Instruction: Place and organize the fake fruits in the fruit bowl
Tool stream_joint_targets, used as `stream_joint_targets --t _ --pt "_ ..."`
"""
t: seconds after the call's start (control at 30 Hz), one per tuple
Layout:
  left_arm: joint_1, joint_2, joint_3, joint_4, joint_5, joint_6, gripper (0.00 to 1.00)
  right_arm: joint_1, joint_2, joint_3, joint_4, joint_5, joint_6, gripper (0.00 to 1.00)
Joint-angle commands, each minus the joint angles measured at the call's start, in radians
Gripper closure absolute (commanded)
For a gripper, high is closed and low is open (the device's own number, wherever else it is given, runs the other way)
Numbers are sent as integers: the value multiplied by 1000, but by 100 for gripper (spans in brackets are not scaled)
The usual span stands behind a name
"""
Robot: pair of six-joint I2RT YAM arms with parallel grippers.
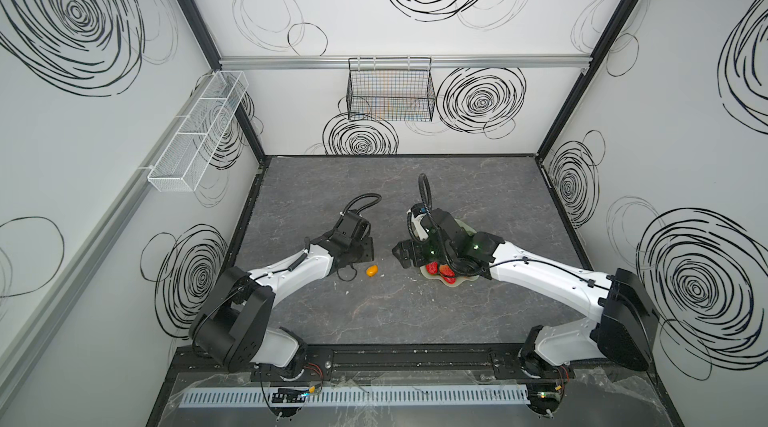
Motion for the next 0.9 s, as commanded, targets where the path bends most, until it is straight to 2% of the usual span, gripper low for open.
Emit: stream_joint_targets --t 0.0,0.17,0.4,0.5,0.6,0.87 --pt "-36 -28 54 20 28 -3 46 -28 -67 -33 -2 42 43 8" --pt "-127 -11 191 -5 24 -30 46 -128 -193 -126 19 17 77 8" --pt "-230 130 350 48 72 -90 45 -271 -356 -264 64 -24 40 8" --pt "-234 172 363 109 102 -157 44 -300 -399 -316 104 -32 28 8" --pt "-231 200 355 174 129 -227 42 -336 -417 -355 155 -96 31 8" --pt "-221 253 336 296 222 -321 42 -363 -340 -346 204 -222 42 8"
